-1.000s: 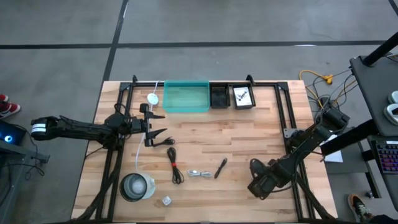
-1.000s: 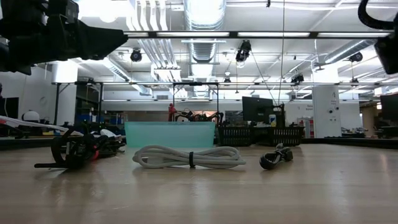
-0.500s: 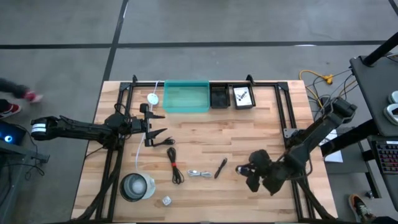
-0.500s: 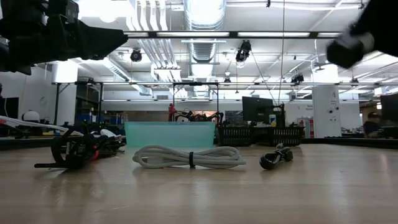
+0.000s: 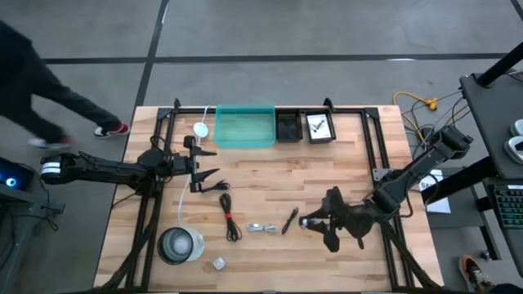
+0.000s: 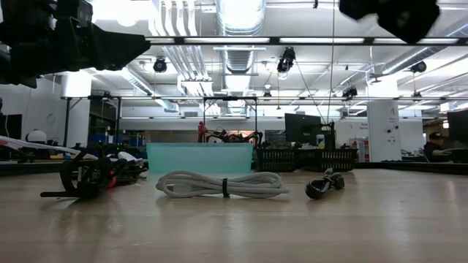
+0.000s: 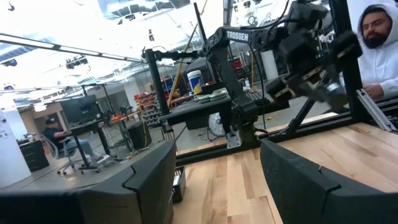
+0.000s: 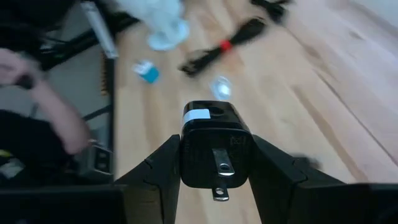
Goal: Pick and place items into bin
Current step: Put the black charger adapter into the left black bin
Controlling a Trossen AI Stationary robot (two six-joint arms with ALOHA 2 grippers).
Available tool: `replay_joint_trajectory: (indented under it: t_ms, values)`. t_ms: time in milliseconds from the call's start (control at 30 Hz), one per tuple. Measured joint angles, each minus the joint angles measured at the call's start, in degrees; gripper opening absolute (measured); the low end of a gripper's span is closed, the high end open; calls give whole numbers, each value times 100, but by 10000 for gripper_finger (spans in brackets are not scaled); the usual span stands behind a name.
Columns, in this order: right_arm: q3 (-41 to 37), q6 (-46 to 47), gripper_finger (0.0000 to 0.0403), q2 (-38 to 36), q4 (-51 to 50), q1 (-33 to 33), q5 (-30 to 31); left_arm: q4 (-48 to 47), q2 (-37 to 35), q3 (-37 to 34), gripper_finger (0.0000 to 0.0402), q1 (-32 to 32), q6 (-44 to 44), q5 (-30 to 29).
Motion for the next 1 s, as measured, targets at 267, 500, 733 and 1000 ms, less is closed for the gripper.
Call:
replay_joint_trajectory:
  t_ms: [267, 500, 733, 1000]
  values:
    - [4, -2367, 136, 128, 1420, -76, -452, 2, 0, -1, 219, 0, 0, 1]
    - [4, -3005, 136, 127, 1077, -617, -478, 2, 0, 0, 219, 0, 0, 0]
    - [4, -2962, 136, 94, -10, -2053, -697, 2, 0, 0, 219, 0, 0, 0]
    - [4, -3275, 136, 118, -94, -3905, -1254, 1, 0, 0, 219, 0, 98, 0]
